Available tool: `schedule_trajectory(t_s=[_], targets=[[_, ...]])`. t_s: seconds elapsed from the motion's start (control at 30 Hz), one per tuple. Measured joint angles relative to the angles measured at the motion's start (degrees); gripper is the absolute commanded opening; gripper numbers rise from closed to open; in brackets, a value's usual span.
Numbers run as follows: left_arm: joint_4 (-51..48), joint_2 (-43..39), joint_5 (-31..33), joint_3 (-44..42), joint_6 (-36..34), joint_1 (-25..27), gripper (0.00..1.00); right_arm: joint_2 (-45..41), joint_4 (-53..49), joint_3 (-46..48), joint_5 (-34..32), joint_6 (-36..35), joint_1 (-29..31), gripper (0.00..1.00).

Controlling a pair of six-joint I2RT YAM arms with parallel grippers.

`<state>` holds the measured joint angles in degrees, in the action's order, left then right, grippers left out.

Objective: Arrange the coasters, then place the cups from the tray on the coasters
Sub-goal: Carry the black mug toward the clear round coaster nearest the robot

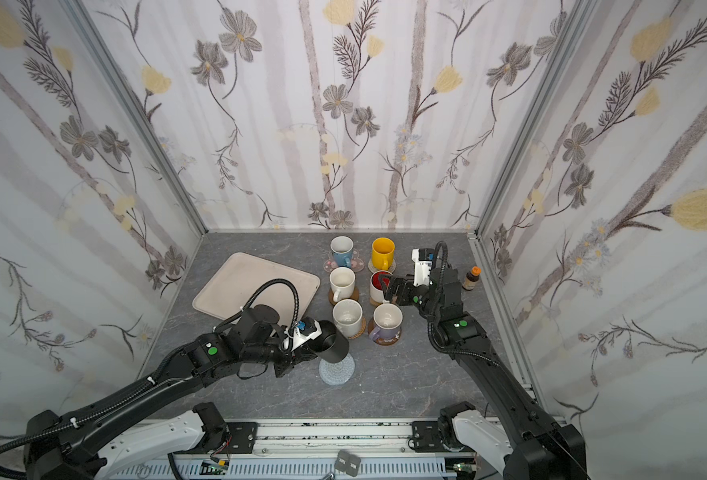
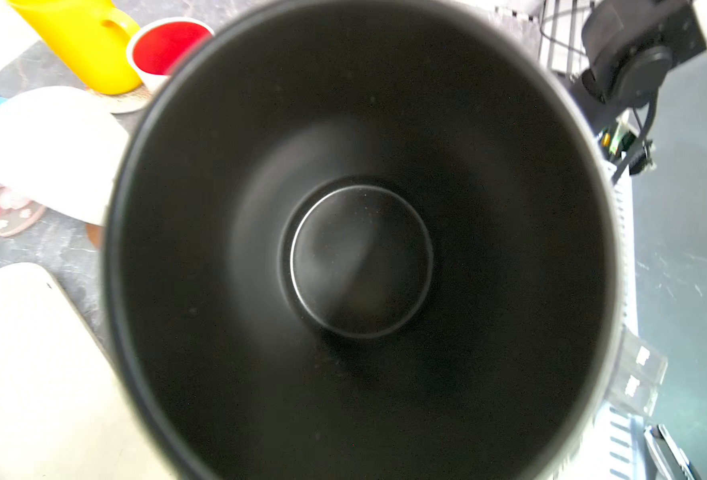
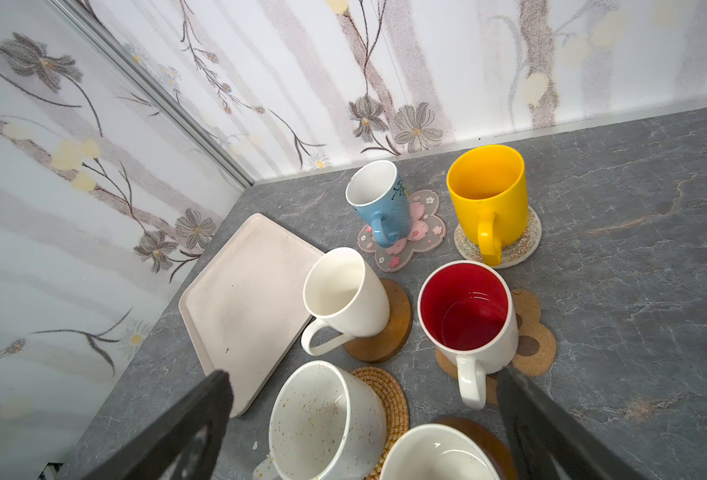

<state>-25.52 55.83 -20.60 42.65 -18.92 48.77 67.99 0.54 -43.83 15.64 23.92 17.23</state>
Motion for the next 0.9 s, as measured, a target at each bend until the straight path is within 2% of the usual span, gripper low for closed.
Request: schedule_trajectory(t_s=[0.9], targets=[[0.8, 9.7, 3.1, -3.8, -3.0, 3.5, 0.0, 1.9, 1.1, 3.3, 0.5, 0.0, -1.7, 1.0]])
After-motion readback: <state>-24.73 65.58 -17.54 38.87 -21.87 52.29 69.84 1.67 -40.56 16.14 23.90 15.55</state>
